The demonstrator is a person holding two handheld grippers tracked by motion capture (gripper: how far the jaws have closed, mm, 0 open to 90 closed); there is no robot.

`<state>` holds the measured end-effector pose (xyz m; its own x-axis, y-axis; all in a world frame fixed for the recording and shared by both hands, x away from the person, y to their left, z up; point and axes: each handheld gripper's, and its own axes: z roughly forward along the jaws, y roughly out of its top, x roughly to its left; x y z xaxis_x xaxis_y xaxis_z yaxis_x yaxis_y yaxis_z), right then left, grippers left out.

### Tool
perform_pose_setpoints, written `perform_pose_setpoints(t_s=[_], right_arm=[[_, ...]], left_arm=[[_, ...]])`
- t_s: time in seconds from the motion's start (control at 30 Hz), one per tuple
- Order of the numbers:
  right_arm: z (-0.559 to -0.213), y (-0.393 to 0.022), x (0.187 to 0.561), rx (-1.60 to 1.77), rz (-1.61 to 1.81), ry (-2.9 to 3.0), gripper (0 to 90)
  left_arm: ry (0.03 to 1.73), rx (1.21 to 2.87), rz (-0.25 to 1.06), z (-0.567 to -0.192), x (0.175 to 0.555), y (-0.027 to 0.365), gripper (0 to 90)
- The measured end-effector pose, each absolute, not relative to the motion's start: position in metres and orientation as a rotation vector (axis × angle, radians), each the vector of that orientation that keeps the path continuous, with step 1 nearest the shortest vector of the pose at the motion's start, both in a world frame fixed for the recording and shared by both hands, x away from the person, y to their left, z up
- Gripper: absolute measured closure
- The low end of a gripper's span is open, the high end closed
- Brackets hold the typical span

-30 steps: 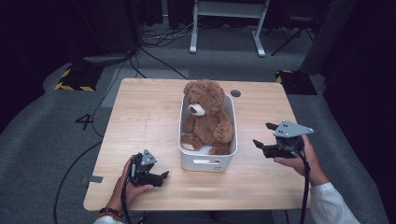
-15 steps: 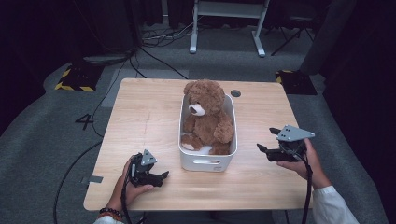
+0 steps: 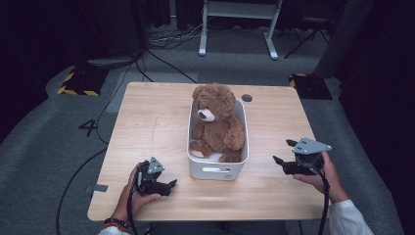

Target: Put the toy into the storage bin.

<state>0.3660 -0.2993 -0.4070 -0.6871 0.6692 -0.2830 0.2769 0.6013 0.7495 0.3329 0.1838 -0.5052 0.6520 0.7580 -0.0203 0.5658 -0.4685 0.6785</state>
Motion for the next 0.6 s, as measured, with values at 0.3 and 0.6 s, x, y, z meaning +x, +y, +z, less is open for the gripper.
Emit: perform_pose_setpoints(t_s=[0.3,0.6], right_arm=[[-0.421,-0.310,0.364,0.783,0.934,2.291,25.2],[-0.435,-0.320,0.360,0.807,0.904,2.316,25.1]], left_arm=[[1.023,2.204,0.375,-0.505,0.333,0.184,11.4],[1.022,2.203,0.372,-0.505,0.333,0.184,11.4]])
